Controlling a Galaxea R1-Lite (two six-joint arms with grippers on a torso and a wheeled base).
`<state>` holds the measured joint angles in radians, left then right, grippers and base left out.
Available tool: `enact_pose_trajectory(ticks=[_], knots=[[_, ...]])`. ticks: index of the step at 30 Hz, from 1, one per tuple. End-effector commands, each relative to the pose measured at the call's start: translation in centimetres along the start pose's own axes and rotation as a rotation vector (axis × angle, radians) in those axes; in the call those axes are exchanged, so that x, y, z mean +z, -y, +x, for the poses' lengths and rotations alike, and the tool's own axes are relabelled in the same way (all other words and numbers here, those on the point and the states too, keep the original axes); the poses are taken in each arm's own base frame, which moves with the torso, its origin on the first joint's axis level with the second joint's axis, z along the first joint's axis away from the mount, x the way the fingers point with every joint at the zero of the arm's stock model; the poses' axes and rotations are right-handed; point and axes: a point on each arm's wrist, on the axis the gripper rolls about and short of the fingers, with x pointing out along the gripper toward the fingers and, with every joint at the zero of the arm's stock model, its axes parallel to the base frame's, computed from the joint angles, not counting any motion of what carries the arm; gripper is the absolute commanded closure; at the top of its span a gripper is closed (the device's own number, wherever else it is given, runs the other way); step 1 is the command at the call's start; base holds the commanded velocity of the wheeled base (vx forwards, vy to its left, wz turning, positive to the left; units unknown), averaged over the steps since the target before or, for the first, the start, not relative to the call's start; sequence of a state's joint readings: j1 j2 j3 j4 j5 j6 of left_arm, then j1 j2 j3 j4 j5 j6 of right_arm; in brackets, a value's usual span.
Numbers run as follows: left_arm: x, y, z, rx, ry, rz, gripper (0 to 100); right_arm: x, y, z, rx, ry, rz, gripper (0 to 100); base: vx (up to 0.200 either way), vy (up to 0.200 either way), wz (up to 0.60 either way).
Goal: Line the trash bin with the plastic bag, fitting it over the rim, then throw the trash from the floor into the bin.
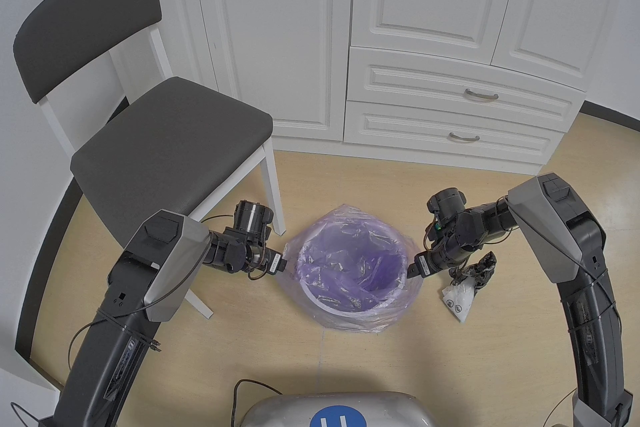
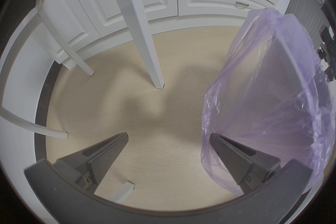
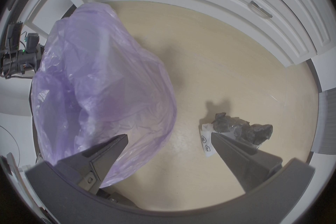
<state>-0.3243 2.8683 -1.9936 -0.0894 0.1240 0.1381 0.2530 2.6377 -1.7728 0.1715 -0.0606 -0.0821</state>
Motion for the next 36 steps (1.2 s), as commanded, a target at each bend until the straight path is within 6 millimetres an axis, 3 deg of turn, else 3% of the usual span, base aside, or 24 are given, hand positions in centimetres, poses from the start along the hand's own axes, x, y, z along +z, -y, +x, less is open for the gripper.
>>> enact_pose_trajectory(ticks=[1, 5, 8, 13, 18, 25, 36], knots=[[-0.7, 0.3, 0.8, 0.018, -0.001, -0.009, 0, 0.3, 0.0, 1.4, -0.019, -0.012, -0.008, 0, 0.0, 0.0, 0.0], [-0.6, 1.1, 0.9, 0.092, 0.017, -0.027, 0, 0.9, 0.1, 3.1, -0.069, -0.008, 0.0, 0, 0.0, 0.0, 0.0], [0.0, 1.0, 0.6, 0.104, 0.045, -0.062, 0, 0.3, 0.0, 4.2, -0.066, -0.024, 0.025, 0, 0.0, 0.0, 0.0], [1.4, 0.2, -1.1, 0.112, 0.07, -0.089, 0, 1.7, -0.1, 4.1, -0.063, 0.121, 0.122, 0, 0.0, 0.0, 0.0], [0.9, 0.2, -2.0, 0.106, 0.058, -0.083, 0, 2.3, 0.1, 4.5, -0.064, 0.215, 0.158, 0, 0.0, 0.0, 0.0], [-1.7, 1.0, -3.6, 0.089, 0.014, -0.021, 0, 3.5, 0.7, 3.6, -0.065, 0.305, 0.222, 0, 0.0, 0.0, 0.0], [-2.1, 0.8, -5.9, 0.041, 0.005, 0.032, 0, 5.0, 1.3, 3.4, -0.044, 0.494, 0.307, 0, 0.0, 0.0, 0.0]])
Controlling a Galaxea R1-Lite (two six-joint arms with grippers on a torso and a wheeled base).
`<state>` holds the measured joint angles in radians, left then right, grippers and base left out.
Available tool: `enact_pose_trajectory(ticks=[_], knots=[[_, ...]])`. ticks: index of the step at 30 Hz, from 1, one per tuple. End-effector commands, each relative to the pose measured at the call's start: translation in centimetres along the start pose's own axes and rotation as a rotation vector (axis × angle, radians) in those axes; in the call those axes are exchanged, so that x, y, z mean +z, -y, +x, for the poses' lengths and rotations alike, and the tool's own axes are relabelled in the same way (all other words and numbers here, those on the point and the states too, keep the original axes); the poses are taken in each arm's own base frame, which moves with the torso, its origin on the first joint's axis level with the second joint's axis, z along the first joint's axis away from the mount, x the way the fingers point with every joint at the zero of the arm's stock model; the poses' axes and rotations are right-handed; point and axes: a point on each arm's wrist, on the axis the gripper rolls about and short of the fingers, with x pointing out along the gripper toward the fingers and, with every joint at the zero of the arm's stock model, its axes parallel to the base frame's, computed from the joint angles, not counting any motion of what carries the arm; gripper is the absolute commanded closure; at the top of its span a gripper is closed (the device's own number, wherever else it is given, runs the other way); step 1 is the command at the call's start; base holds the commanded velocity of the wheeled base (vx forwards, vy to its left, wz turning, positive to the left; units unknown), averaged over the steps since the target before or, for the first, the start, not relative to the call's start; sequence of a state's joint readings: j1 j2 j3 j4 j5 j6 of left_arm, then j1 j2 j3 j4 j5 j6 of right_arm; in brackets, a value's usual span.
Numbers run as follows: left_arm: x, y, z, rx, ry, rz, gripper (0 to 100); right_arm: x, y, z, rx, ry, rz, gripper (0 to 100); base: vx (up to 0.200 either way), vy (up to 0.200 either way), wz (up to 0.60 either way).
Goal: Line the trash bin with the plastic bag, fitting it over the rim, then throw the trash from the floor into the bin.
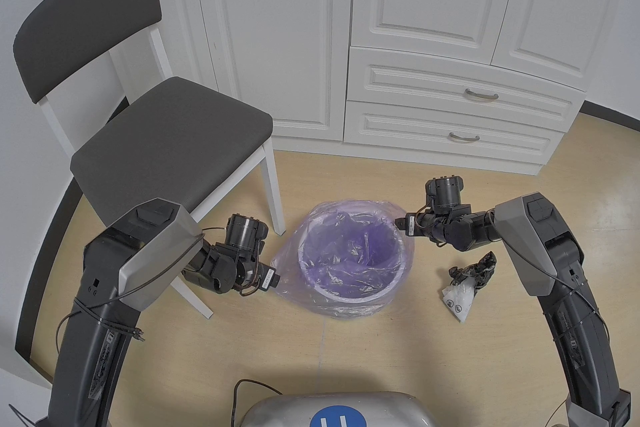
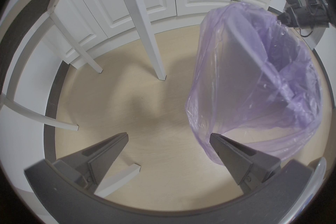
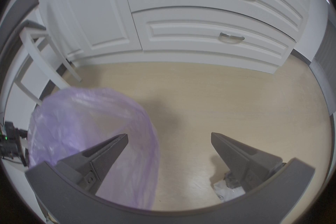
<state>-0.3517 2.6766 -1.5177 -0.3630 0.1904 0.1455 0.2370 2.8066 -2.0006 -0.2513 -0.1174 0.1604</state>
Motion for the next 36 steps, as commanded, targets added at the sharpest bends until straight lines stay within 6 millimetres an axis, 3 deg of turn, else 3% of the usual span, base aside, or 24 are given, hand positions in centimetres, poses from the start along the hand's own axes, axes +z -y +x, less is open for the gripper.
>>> enact_pose_trajectory(ticks=[1, 10, 12, 16, 21, 26, 28, 36], knots=[[0.8, -0.4, -1.8, -0.007, 0.025, 0.003, 0, 0.3, 0.0, 0.1, 0.019, 0.044, 0.035, 0, 0.0, 0.0, 0.0], [0.1, -0.3, -4.0, -0.01, 0.061, 0.001, 0, 0.9, 0.1, -0.1, 0.041, 0.062, 0.075, 0, 0.0, 0.0, 0.0], [-0.7, -0.3, -5.1, -0.008, 0.076, -0.001, 0, 2.4, 1.5, -1.7, 0.001, -0.039, 0.065, 0, 0.0, 0.0, 0.0], [-1.4, -0.4, -6.1, -0.004, 0.115, -0.012, 0, 2.7, 3.4, -3.0, -0.012, -0.19, 0.053, 0, 0.0, 0.0, 0.0], [-2.8, -0.3, -6.5, -0.001, 0.131, -0.021, 0, 0.3, 4.7, -1.7, 0.008, -0.274, -0.002, 0, 0.0, 0.0, 0.0], [-3.5, -0.4, -6.7, 0.003, 0.148, -0.034, 0, -2.3, 4.7, -0.4, 0.024, -0.333, -0.03, 0, 0.0, 0.0, 0.0], [-3.7, -0.4, -6.7, 0.004, 0.154, -0.043, 0, -4.3, 4.2, 0.5, 0.033, -0.366, -0.074, 0, 0.0, 0.0, 0.0], [-3.7, -0.2, -6.7, 0.0, 0.161, -0.067, 0, -7.3, 1.7, 1.5, 0.043, -0.404, -0.165, 0, 0.0, 0.0, 0.0]])
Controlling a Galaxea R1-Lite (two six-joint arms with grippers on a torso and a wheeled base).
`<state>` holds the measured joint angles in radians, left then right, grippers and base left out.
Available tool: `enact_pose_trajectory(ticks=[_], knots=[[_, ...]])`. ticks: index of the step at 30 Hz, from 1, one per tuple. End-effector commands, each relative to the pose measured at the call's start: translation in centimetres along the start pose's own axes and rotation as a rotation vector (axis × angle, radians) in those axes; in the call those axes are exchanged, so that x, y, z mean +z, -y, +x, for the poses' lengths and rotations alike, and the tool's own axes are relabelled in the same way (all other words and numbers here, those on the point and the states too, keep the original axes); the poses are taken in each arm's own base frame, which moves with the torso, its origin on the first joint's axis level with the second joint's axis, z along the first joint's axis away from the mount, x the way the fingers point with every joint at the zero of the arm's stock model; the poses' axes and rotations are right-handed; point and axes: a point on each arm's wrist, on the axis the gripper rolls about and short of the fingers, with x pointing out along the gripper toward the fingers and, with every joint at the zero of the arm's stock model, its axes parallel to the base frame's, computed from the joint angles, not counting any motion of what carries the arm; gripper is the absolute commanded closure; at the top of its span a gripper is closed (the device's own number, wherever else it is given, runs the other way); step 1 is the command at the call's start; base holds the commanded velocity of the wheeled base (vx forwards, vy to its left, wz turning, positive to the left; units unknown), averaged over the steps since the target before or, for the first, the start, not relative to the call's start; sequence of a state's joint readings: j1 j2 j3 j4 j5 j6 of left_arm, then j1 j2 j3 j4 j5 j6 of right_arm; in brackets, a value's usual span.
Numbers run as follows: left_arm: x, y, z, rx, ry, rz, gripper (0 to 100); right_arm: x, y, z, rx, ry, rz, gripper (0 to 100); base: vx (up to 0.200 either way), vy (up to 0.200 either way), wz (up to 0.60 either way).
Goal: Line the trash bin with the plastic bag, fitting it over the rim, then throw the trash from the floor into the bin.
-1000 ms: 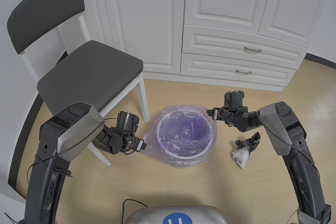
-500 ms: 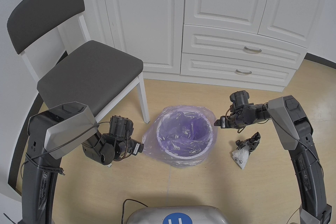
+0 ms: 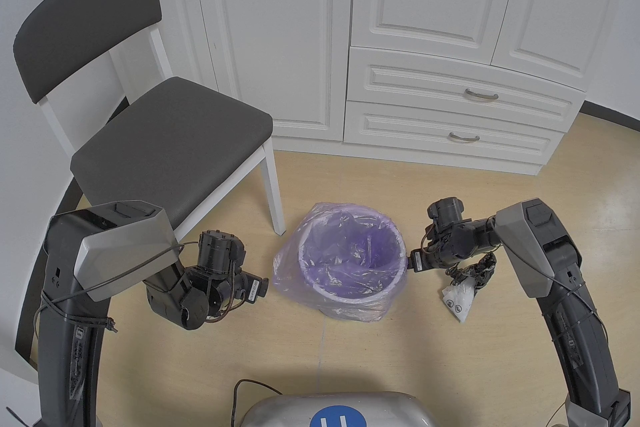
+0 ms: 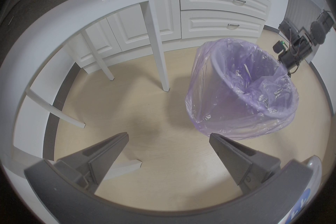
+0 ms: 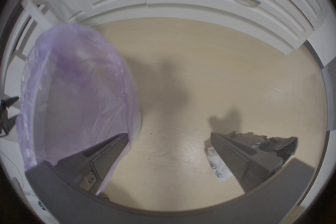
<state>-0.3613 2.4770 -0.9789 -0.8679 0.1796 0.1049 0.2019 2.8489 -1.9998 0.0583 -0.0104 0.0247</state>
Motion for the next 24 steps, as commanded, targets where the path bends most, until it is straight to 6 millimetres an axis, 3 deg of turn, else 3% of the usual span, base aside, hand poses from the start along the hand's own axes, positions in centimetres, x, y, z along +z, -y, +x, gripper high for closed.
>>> enact_pose_trajectory(ticks=[1, 8, 11, 16, 18, 21, 24], knots=[[-0.2, 0.2, 0.0, -0.002, -0.004, -0.002, 0, -1.9, -0.9, 1.7, -0.01, -0.047, -0.033, 0, 0.0, 0.0, 0.0], [-0.1, 0.2, 0.0, 0.007, 0.021, -0.011, 0, -1.4, -0.3, 1.2, -0.042, -0.036, -0.043, 0, 0.0, 0.0, 0.0], [-0.2, 0.6, -0.2, 0.001, 0.019, -0.009, 0, 0.8, 0.5, -1.3, -0.049, -0.009, 0.016, 0, 0.0, 0.0, 0.0], [-0.3, 0.6, -0.1, 0.004, 0.018, -0.012, 0, 2.3, 2.2, -4.1, -0.075, -0.049, 0.028, 0, 0.0, 0.0, 0.0], [-0.3, 0.6, -0.1, 0.015, 0.015, -0.041, 0, 4.3, 3.0, -7.2, -0.095, -0.006, 0.041, 0, 0.0, 0.0, 0.0], [-0.3, 0.6, -0.1, 0.015, 0.019, -0.079, 0, 4.5, 3.1, -10.1, -0.092, -0.003, 0.045, 0, 0.0, 0.0, 0.0], [-0.1, 0.6, 0.1, 0.006, 0.027, -0.111, 0, 3.6, 2.5, -12.6, -0.09, -0.028, 0.042, 0, 0.0, 0.0, 0.0]])
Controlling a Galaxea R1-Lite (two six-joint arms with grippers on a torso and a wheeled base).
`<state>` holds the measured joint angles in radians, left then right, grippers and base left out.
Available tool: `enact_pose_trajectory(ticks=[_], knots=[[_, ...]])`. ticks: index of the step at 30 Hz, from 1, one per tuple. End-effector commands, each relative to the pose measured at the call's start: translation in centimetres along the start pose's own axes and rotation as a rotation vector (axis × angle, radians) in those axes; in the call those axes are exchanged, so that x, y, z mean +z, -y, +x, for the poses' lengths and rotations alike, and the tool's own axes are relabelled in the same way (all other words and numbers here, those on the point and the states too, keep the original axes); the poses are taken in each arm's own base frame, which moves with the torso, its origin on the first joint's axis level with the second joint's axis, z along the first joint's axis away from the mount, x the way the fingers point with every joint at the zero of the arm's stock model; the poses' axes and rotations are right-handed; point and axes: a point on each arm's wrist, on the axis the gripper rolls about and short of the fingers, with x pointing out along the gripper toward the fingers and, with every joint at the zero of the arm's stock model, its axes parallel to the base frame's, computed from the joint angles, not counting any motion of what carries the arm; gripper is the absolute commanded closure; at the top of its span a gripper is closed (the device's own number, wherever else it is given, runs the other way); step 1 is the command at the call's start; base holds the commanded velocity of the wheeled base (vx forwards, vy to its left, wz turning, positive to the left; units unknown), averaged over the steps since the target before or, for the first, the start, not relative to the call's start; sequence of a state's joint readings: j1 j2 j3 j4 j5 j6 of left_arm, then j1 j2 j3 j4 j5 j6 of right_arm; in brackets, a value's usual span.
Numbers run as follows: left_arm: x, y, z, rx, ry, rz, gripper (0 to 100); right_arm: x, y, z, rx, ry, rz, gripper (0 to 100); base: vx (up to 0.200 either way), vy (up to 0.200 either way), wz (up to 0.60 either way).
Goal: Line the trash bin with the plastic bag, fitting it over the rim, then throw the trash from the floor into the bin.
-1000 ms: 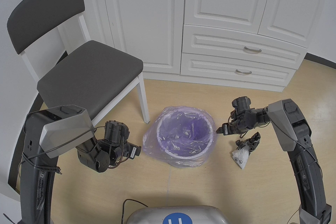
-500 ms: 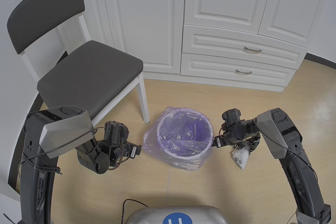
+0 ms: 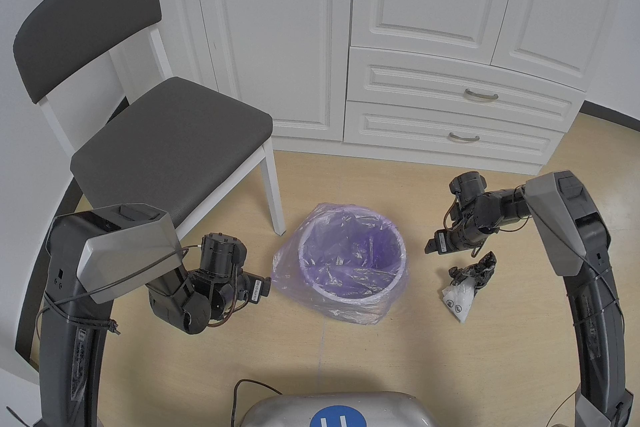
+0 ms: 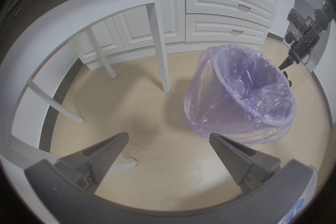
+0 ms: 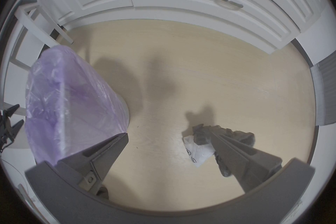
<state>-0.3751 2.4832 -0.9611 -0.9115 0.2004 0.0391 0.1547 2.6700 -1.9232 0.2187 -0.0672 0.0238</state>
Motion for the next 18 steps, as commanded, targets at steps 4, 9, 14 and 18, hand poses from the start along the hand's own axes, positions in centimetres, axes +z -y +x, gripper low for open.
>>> enact_pose_trajectory(ticks=[4, 9, 14, 18], knots=[[0.0, 0.5, 2.0, -0.011, 0.015, -0.048, 0, -1.1, 0.1, -7.8, 0.007, 0.101, 0.02, 0, 0.0, 0.0, 0.0], [-0.1, 0.7, 4.1, -0.03, -0.003, -0.036, 0, -3.1, -1.3, -10.1, 0.031, 0.168, -0.018, 0, 0.0, 0.0, 0.0], [1.4, 0.6, 5.6, -0.096, -0.026, -0.039, 0, -5.6, -6.0, -13.5, 0.113, 0.191, -0.133, 0, 0.0, 0.0, 0.0], [2.4, 0.8, 6.4, -0.12, -0.076, -0.03, 0, -6.7, -7.8, -14.2, 0.147, 0.207, -0.176, 0, 0.0, 0.0, 0.0]])
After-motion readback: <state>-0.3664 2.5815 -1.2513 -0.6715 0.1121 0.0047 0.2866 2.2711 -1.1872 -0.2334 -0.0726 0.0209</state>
